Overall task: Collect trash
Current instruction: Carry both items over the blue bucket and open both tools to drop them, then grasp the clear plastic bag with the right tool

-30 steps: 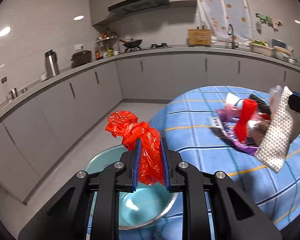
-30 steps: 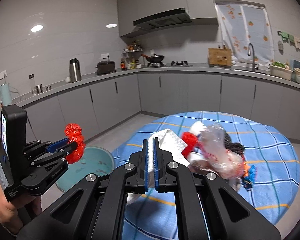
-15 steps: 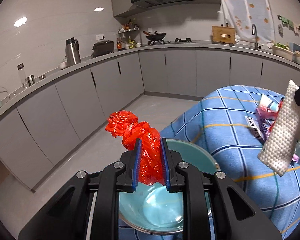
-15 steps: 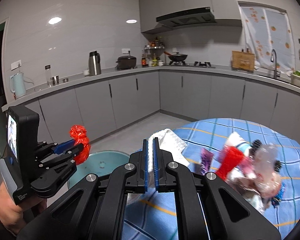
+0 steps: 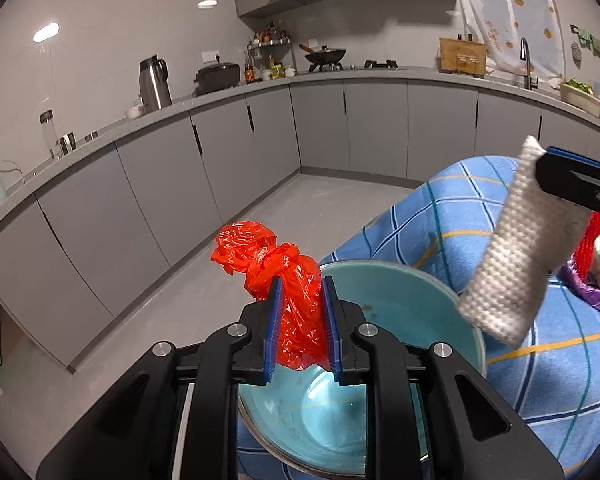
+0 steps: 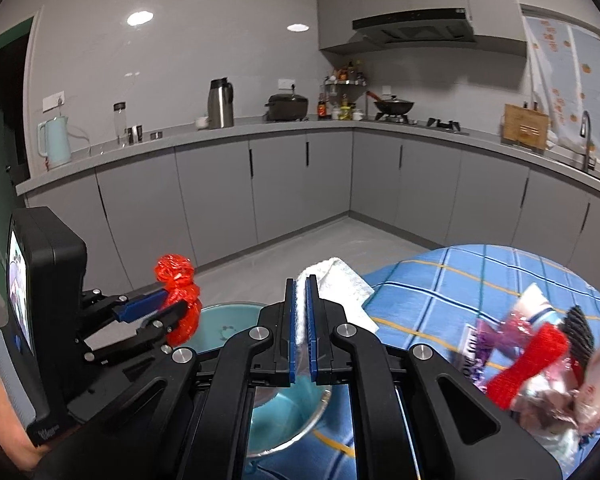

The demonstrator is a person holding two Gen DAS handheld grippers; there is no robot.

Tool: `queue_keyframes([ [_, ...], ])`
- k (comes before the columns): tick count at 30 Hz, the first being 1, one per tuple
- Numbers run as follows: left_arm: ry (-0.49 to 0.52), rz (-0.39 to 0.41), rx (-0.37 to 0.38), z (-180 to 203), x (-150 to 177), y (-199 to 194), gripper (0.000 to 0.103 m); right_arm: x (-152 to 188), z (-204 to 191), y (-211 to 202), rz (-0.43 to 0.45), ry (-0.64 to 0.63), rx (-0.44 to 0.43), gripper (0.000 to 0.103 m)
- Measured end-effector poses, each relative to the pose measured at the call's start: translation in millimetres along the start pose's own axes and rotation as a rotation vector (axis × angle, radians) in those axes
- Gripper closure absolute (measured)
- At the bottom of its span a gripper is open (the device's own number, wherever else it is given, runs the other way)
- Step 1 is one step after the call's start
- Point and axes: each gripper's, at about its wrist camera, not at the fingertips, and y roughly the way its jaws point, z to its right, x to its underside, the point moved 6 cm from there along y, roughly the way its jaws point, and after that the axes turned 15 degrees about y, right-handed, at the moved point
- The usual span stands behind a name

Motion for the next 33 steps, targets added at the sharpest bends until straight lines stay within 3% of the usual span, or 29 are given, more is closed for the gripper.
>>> queue_keyframes([
  [12,-0.021,-0.054,0.028,1.0,16.2,23.1,0.080,26.5,0.3,48.9,-0.114,-0.008,-0.018,0.097],
  [15,-0.020,-0.059,0.033,2.4,17.1,25.6,0.071,29.8,3.9,53.6,-0.119,-0.004,-0.012,0.096],
  [17,-0.023,-0.056,0.033,2.9,16.9,25.6,0.064,32.3,7.0,56.1,-0.132,0.002,-0.013,0.085],
  [22,-0.028,-0.048,0.020,0.7,16.3,23.6,0.051,30.6,12.6,53.6,-0.124,0.019,-0.013,0.074],
  [33,-0.034,-0.037,-0.030,-7.1,17.6,16.5,0.030,27.6,33.1,38.0,-0.102,0.055,0.021,0.069],
])
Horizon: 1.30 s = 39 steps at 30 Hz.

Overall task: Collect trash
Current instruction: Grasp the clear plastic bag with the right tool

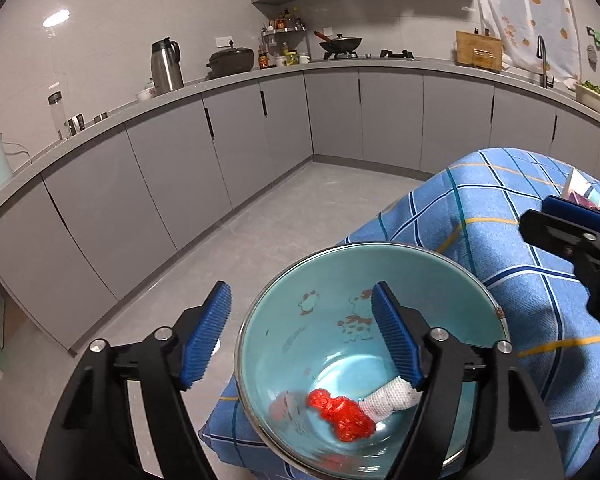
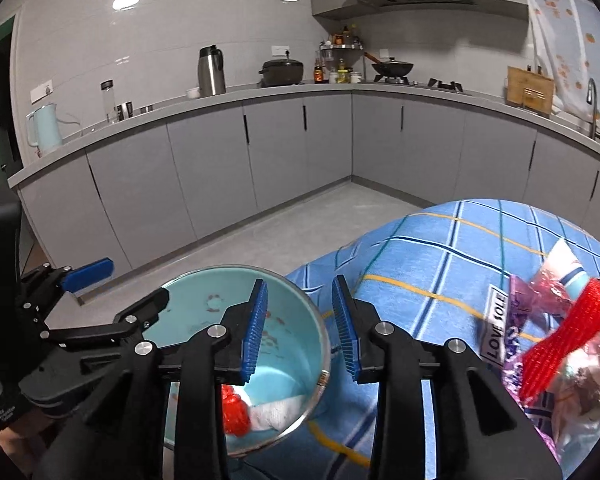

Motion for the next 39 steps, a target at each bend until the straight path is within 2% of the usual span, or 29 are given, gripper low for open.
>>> queue_keyframes([
  [10,0.020,0.052,-0.008,10.0,-11.3,-24.1,0.017,0.7,23.8,-40.8,0.066,0.000,0.075,0.062],
  [15,0.065,0.077,0.019,36.8,-20.2,-36.6,0.015,1.3,42.0,-72.4,0.114,0.002,0.122,0.060],
  [19,0.096,0.102,0.036,59.0,-29.0,-46.0,0.012,3.5,59.9,-99.7,0.159,0.008,0.162,0.055],
  [26,0.171,0.134,0.083,104.9,-40.4,-59.4,0.011,6.8,99.2,-140.2,0.229,0.036,0.259,0.052],
  [30,0.207,0.146,0.102,130.6,-46.0,-61.2,0.007,10.2,124.0,-158.4,0.268,0.054,0.326,0.049],
  [35,0.249,0.139,0.131,161.8,-50.3,-54.0,0.006,10.7,155.8,-155.4,0.275,0.077,0.430,0.047],
  [39,0.266,0.140,0.147,176.9,-55.6,-51.9,0.006,8.9,170.4,-139.3,0.264,0.067,0.467,0.047],
])
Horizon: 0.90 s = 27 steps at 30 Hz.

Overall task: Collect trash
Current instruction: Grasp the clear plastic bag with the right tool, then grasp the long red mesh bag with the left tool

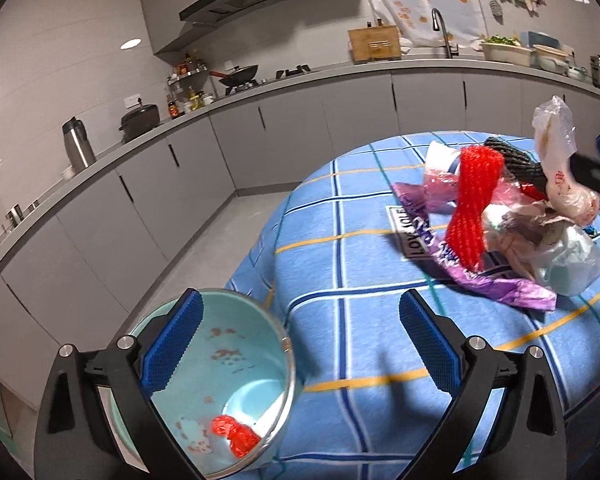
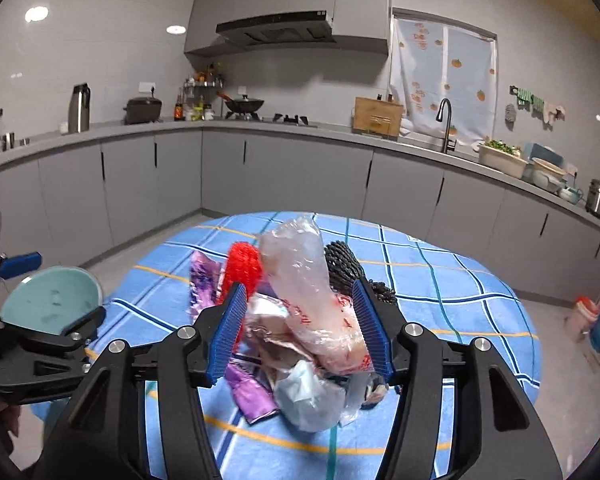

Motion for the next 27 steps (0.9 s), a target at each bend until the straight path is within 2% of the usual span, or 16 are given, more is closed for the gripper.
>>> queue_keyframes([
  [6,-0.002,0.003,0.007,3.1,-3.5,1.7,0.006,5.0,2.3,23.4,-0.023,-0.019,0.029,0.051],
  [8,-0.005,-0.002,0.010,3.3,-1.8,3.1,0.006,7.1,4.9,28.1,-0.037,-0.013,0.029,0.073],
  [13,-0.013,-0.001,0.020,2.9,-1.9,4.9,0.006,8.1,10.2,21.5,-0.036,-0.004,0.016,0.089],
  [23,0.002,0.051,0.047,16.0,-23.4,-5.4,0.006,-22.7,20.4,-32.2,0.083,0.075,-0.043,0.092],
  [27,0.016,0.073,0.064,25.8,-36.1,-7.3,0.006,-33.3,28.8,-45.6,0.127,0.080,-0.016,0.092],
])
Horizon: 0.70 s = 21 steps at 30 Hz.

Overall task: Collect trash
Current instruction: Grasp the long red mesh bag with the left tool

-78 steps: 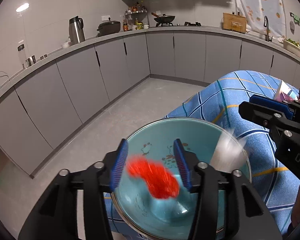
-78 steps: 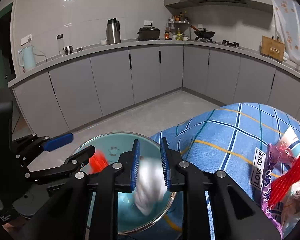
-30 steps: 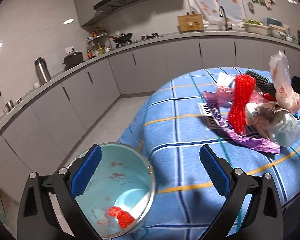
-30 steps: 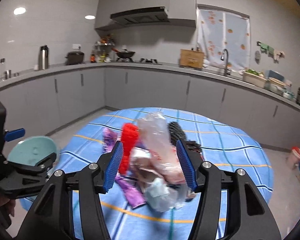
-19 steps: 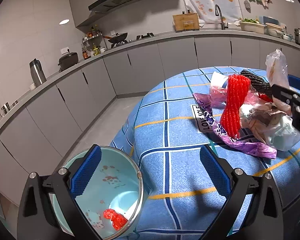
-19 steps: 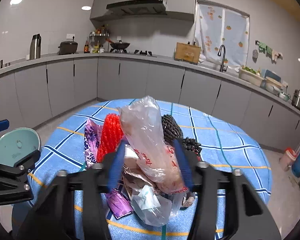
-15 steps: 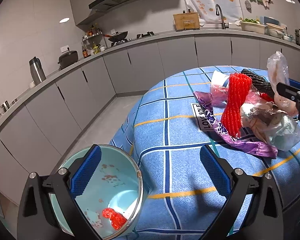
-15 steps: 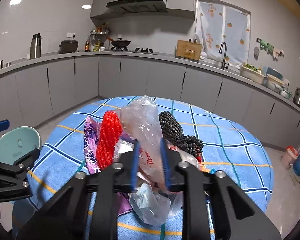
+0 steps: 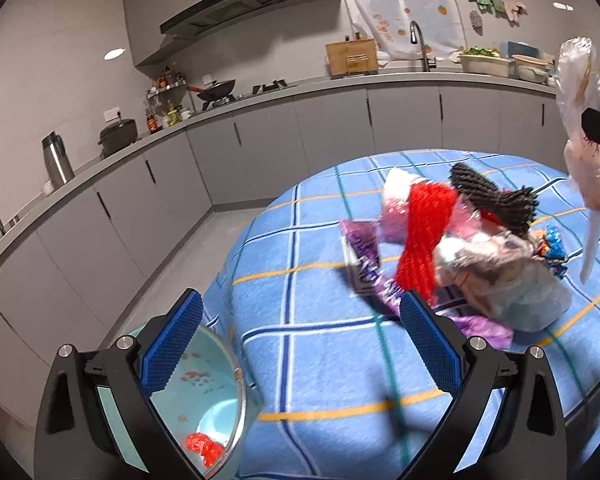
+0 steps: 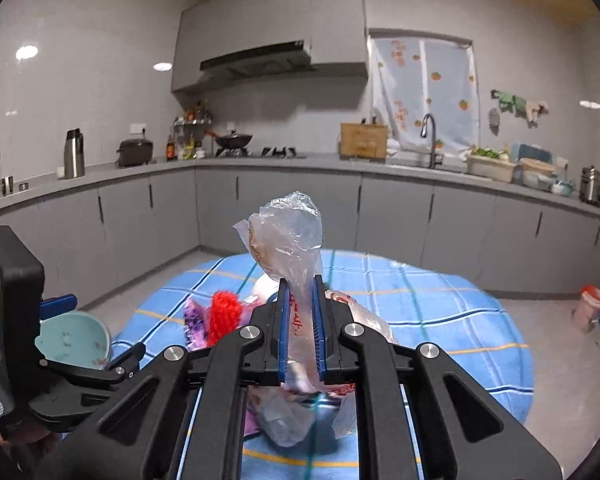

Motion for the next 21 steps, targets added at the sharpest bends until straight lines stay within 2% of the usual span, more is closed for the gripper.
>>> queue_keyframes([
  [2,0.010,0.013,0.006,5.8,-9.0,0.5,0.006,-2.1,7.2,-0.7,0.019,-0.016,0.046,0.092],
  [8,0.049,0.045,0.032,29.9,-32.5,7.8,0.006,2.1,32.2,16.3,-0.007,0.030,0.105,0.092],
  [20,0.059,0.031,0.084,62.5,-60.9,55.7,0.007,13.3,57.2,32.9,-0.037,0.085,0.112,0.092],
  [21,0.053,0.030,0.087,62.4,-62.1,59.0,0.013,14.8,59.3,33.6,-0.039,0.090,0.111,0.092],
])
